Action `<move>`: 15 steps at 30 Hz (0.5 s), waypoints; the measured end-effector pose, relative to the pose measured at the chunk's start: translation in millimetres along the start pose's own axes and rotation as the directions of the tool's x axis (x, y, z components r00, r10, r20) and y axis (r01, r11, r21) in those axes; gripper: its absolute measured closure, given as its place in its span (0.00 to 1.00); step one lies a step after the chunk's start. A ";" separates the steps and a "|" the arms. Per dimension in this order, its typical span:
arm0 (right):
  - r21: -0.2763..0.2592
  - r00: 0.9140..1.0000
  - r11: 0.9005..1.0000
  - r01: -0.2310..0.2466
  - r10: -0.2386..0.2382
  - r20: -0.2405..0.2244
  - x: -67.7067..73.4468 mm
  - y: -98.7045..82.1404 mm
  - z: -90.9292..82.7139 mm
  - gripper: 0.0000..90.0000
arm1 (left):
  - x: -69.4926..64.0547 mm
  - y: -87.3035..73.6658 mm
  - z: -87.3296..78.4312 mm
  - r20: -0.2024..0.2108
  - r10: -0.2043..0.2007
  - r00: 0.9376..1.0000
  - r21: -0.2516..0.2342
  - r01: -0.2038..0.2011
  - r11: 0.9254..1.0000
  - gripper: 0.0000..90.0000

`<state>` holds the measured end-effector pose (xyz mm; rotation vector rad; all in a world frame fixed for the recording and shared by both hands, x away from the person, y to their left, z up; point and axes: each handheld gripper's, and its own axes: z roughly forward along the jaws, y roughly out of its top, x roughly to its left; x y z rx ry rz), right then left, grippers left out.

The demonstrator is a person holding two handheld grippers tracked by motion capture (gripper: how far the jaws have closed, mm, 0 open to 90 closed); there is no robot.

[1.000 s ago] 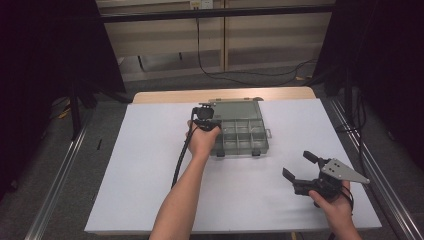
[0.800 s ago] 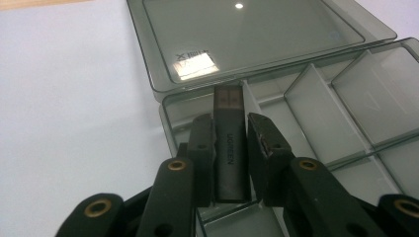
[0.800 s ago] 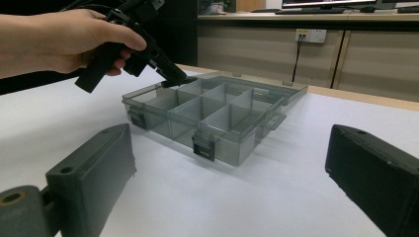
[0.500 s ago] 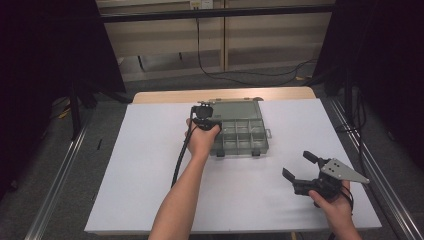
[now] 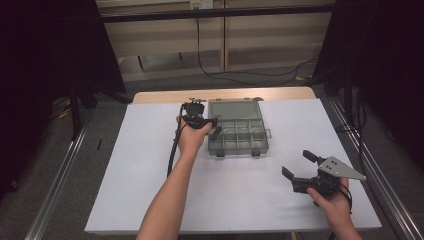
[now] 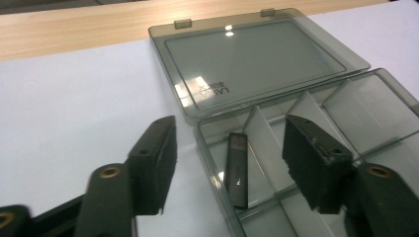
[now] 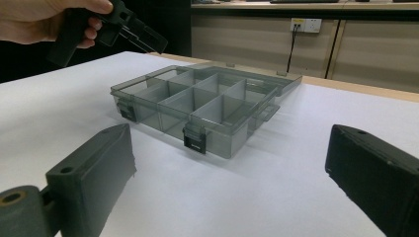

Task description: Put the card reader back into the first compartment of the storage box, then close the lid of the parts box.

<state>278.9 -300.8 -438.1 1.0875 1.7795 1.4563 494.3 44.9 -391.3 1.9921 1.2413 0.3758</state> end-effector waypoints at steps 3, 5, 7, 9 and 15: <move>0.006 1.000 1.000 0.009 -0.009 0.002 0.0 0.4 1.8 0.04 | 5.6 -1.8 -2.1 0.001 -0.010 1.000 -0.001 0.010 1.000 0.35; 0.012 1.000 1.000 0.010 -0.010 0.005 -0.1 0.5 2.3 0.04 | 9.2 -2.9 -2.6 -0.002 -0.015 1.000 -0.001 0.015 1.000 0.31; 0.008 1.000 1.000 -0.004 0.004 0.008 -0.3 0.4 3.4 0.04 | 12.6 -4.5 -2.0 0.007 -0.028 1.000 0.008 0.028 1.000 0.27; 0.012 1.000 1.000 -0.001 0.001 0.012 -1.2 0.5 4.2 0.04 | 15.1 -5.4 -2.0 0.011 -0.015 1.000 0.028 0.014 1.000 0.24; 0.033 1.000 0.999 -0.015 0.014 0.027 -4.5 1.1 10.0 0.04 | 20.8 -7.8 -1.5 0.018 -0.004 1.000 0.044 0.003 0.999 0.18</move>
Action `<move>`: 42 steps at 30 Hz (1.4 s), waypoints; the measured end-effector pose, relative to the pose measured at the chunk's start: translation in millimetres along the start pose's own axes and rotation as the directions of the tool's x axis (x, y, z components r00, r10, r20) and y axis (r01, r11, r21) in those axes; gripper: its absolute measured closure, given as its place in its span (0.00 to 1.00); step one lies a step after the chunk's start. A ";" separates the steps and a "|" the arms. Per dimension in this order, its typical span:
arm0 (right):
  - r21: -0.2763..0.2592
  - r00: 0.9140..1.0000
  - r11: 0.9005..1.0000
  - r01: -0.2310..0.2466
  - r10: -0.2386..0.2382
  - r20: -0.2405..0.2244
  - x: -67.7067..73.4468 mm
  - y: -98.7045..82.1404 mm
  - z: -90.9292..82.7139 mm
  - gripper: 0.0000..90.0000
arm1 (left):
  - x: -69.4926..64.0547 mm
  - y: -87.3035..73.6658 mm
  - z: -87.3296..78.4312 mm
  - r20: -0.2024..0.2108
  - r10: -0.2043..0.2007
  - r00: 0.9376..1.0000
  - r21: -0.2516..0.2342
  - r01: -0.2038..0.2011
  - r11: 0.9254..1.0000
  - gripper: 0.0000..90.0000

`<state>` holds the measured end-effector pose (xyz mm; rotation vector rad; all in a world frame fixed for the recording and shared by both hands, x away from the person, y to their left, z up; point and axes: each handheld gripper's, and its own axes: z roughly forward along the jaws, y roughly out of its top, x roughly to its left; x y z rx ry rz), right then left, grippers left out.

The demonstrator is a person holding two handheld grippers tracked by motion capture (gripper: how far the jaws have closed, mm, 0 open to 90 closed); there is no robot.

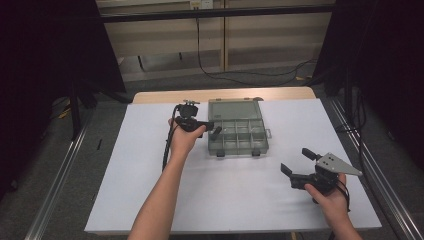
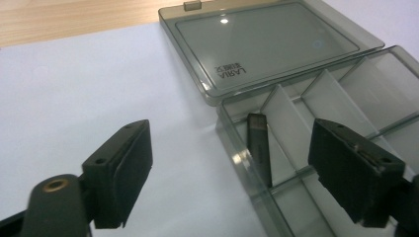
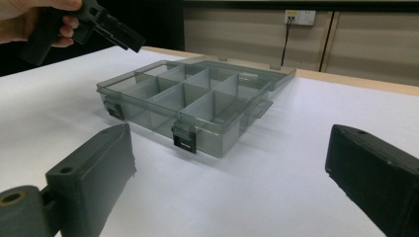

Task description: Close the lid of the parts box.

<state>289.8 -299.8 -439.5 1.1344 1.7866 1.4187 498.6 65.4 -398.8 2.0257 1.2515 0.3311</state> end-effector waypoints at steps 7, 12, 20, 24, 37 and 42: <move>0.040 0.999 0.999 -0.004 0.002 0.038 -6.9 6.2 14.7 0.04 | 5.4 0.3 1.0 0.001 -0.006 1.000 -0.026 0.006 1.000 0.14; 0.078 0.996 0.996 -0.030 0.023 0.083 -14.9 10.1 27.4 0.04 | 8.9 0.6 3.0 -0.001 -0.013 1.000 -0.043 0.013 0.999 0.14; 0.113 0.989 0.992 -0.057 0.041 0.142 -28.7 20.8 52.0 0.05 | 16.0 1.9 4.9 -0.019 -0.026 0.999 -0.087 0.025 0.996 0.14; 0.125 0.986 0.991 -0.057 0.037 0.161 -33.8 28.0 61.3 0.05 | 18.5 2.7 4.7 -0.030 -0.018 0.999 -0.105 0.014 0.994 0.14; 0.206 0.976 0.972 -0.115 0.071 0.208 -59.9 43.0 101.5 0.06 | 25.7 4.0 9.4 -0.042 -0.022 0.999 -0.102 0.018 0.995 0.14; 0.231 0.968 0.963 -0.138 0.082 0.236 -69.8 49.8 116.2 0.06 | 30.3 6.1 11.9 -0.044 -0.027 0.999 -0.099 0.022 0.995 0.14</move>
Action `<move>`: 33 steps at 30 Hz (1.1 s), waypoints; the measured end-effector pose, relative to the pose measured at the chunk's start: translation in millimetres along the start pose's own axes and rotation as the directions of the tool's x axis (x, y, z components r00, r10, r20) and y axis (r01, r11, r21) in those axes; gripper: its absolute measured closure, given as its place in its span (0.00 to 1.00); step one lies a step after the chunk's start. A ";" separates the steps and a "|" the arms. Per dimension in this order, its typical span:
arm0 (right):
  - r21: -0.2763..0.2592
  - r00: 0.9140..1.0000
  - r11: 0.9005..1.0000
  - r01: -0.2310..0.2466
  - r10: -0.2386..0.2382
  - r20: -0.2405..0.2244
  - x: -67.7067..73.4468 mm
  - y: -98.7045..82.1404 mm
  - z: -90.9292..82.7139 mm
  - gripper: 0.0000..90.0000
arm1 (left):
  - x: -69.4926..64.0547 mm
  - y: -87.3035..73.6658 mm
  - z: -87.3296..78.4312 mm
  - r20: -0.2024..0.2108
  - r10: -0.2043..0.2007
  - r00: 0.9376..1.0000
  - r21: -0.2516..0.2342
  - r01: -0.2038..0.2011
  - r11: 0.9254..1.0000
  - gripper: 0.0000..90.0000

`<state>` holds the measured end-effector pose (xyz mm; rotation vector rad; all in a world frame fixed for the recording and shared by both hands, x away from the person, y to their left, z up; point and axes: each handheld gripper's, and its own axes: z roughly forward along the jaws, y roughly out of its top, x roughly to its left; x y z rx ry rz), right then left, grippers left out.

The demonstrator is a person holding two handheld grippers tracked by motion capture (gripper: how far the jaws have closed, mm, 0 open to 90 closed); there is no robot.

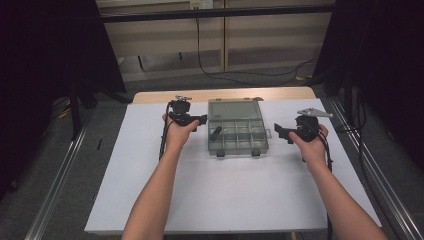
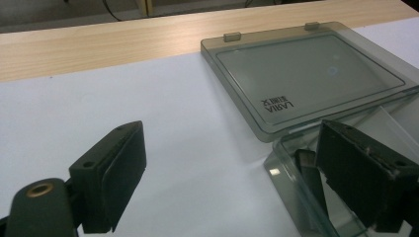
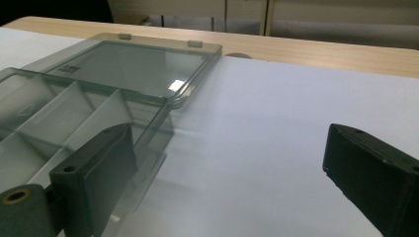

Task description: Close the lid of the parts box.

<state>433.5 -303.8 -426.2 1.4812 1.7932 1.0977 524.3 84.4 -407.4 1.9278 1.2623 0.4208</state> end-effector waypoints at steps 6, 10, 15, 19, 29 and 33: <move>0.044 0.999 0.999 -0.010 0.008 0.035 -5.2 6.8 16.2 0.06 | 1.5 1.8 4.5 -0.005 0.006 1.000 0.000 -0.006 1.000 0.14; 0.061 0.999 0.998 -0.030 0.027 0.039 -5.3 11.2 24.3 0.07 | 4.3 2.1 7.4 -0.009 -0.012 1.000 -0.009 0.012 1.000 0.14; 0.071 0.998 0.996 -0.057 0.054 0.045 -4.9 18.7 35.3 0.12 | 4.4 5.0 9.4 -0.037 -0.002 0.999 -0.027 0.001 1.000 0.16; 0.085 0.996 0.994 -0.072 0.068 0.050 -4.8 24.4 44.7 0.14 | 4.9 7.9 14.6 -0.021 0.005 1.000 -0.015 -0.006 1.000 0.19; 0.142 0.997 0.987 -0.070 0.063 0.052 -5.2 38.5 68.0 0.41 | 10.4 7.9 33.1 -0.041 -0.027 0.999 0.013 0.028 1.000 0.48; 0.187 0.997 0.980 -0.073 0.064 0.053 -8.1 33.8 78.8 0.54 | 11.5 6.4 42.3 -0.039 -0.045 0.998 0.039 0.047 0.998 0.62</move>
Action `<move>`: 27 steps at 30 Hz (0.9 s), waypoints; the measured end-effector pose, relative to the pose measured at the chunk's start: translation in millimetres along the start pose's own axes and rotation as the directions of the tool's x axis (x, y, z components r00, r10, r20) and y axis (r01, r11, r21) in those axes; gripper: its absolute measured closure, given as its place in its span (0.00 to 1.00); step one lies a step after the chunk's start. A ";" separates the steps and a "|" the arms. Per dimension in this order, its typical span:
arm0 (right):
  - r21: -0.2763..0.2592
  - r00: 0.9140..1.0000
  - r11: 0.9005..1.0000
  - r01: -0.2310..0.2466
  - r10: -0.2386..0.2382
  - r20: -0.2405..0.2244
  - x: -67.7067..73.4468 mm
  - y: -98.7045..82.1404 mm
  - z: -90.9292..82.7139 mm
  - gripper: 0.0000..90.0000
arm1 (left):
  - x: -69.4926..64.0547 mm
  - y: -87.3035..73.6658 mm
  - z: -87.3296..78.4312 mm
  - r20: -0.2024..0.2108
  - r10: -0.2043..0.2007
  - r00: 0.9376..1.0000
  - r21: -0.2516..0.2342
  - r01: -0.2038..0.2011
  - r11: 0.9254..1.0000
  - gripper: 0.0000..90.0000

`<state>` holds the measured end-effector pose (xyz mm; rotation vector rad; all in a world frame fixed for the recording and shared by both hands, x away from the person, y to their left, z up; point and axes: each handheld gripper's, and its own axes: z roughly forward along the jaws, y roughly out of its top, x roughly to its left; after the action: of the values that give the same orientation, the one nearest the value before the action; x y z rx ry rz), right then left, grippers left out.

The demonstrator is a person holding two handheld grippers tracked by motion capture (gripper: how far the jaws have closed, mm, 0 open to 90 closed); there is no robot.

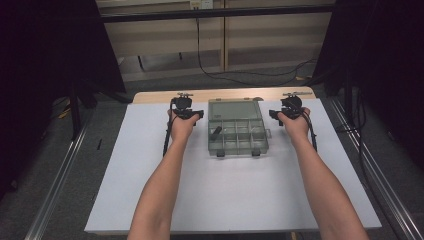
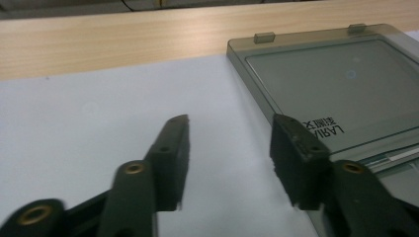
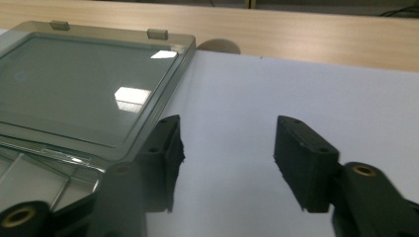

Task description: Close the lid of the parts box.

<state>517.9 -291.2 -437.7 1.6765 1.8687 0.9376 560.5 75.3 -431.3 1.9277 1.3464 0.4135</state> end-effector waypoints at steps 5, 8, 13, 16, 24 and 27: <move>0.042 1.000 0.999 0.002 -0.001 -0.026 1.0 -2.6 12.1 0.74 | -0.1 -1.6 9.5 0.012 -0.019 1.000 0.016 0.019 1.000 0.78; 0.058 0.999 0.998 -0.010 0.012 -0.038 3.8 -2.4 16.5 0.83 | 1.4 -2.8 13.2 0.034 -0.062 0.998 0.019 0.061 0.998 0.85; 0.075 0.998 0.997 -0.030 0.034 -0.044 1.6 -6.6 23.4 0.96 | 0.8 -5.8 18.7 0.023 -0.039 0.999 0.057 0.037 0.998 0.97; 0.071 0.997 0.997 -0.038 0.042 -0.060 0.7 -7.5 26.2 1.00 | 1.0 -6.7 21.7 0.030 -0.039 0.999 0.061 0.037 0.997 1.00; 0.079 0.997 0.997 -0.001 0.007 -0.082 6.5 -0.7 34.8 1.00 | -1.0 -6.7 32.1 0.032 -0.042 0.999 0.047 0.040 0.998 1.00; 0.076 0.995 0.997 -0.026 0.033 -0.089 7.6 0.6 38.1 1.00 | -3.1 -4.4 35.5 0.031 -0.052 0.998 0.045 0.050 0.998 1.00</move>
<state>544.8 -276.7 -461.8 1.7362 1.9653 0.9823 578.6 59.6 -458.1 1.9238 1.3917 0.3287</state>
